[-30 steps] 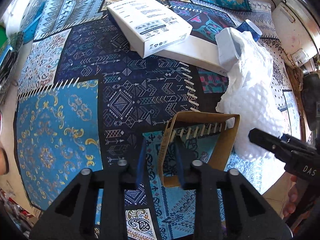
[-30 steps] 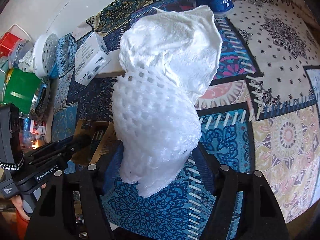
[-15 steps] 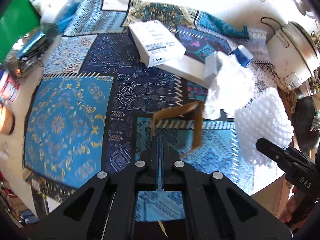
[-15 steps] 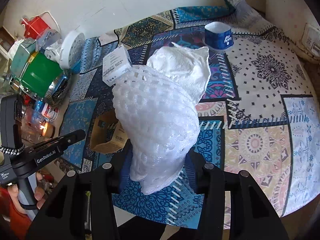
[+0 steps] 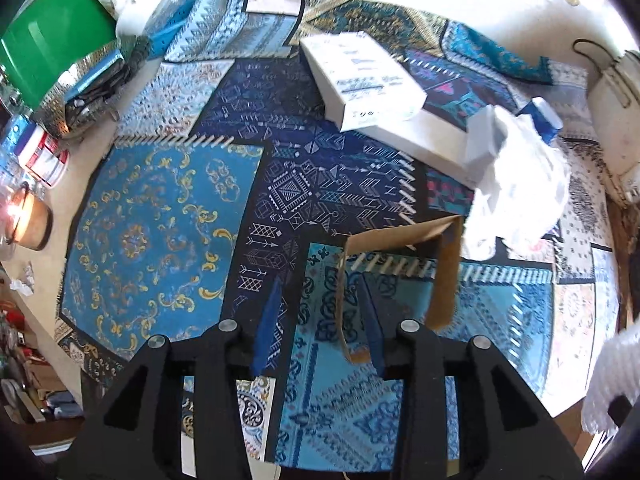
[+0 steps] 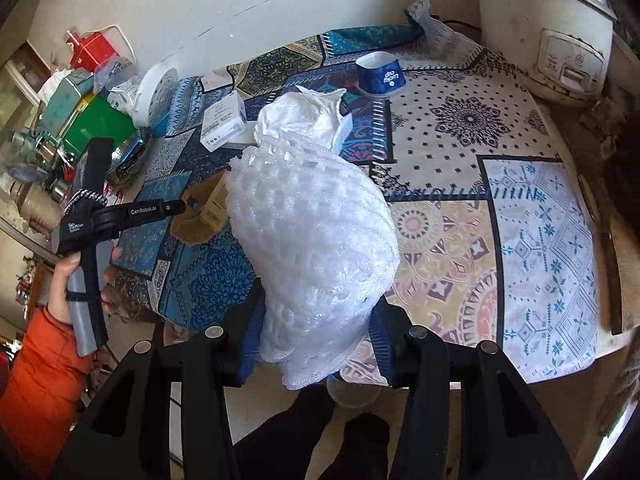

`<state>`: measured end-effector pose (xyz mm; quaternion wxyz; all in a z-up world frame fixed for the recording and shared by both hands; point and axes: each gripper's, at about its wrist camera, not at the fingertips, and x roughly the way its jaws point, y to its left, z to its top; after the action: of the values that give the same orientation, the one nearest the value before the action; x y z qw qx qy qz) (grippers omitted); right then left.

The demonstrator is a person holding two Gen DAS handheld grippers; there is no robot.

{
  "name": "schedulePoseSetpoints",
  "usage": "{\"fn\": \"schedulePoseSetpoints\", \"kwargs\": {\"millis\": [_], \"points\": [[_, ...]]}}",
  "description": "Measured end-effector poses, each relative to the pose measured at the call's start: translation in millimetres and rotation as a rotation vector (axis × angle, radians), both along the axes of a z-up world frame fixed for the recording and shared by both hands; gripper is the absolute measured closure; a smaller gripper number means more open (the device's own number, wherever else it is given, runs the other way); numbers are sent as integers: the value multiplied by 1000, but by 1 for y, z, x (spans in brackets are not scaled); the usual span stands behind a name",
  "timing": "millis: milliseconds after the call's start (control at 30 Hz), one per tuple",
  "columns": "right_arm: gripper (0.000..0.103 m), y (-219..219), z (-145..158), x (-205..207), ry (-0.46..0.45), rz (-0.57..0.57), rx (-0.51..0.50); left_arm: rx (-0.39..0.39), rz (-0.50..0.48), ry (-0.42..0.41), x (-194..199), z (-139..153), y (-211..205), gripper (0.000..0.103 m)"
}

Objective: Collect trash
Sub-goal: 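Carry the box and foam mesh down over the white bucket with both tools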

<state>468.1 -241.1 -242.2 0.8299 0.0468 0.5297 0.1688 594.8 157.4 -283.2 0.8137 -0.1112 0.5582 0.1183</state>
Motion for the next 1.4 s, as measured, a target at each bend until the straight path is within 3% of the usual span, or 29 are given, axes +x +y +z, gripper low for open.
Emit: {"fn": "schedulePoseSetpoints", "kwargs": {"millis": [100,167,267,633,900,1133,1400], "points": [[59,-10,-1,-4,6,-22,0,-27,16,28,6,-13,2,76],[59,-15,0,-6,5,-34,-1,-34,26,44,6,-18,2,98],[59,-16,3,-10,1,-51,4,-50,34,32,1,-18,1,102],[59,20,20,-40,-70,-21,-32,0,-43,-121,-83,38,-11,103],[59,57,18,-100,-72,-24,-31,68,-136,-145,-178,56,-24,103],[59,75,1,-151,-43,-39,-38,41,-201,-129,-247,45,-37,103],[59,76,-34,-186,37,-51,-65,10,-258,-38,-286,-1,-66,103]]}}
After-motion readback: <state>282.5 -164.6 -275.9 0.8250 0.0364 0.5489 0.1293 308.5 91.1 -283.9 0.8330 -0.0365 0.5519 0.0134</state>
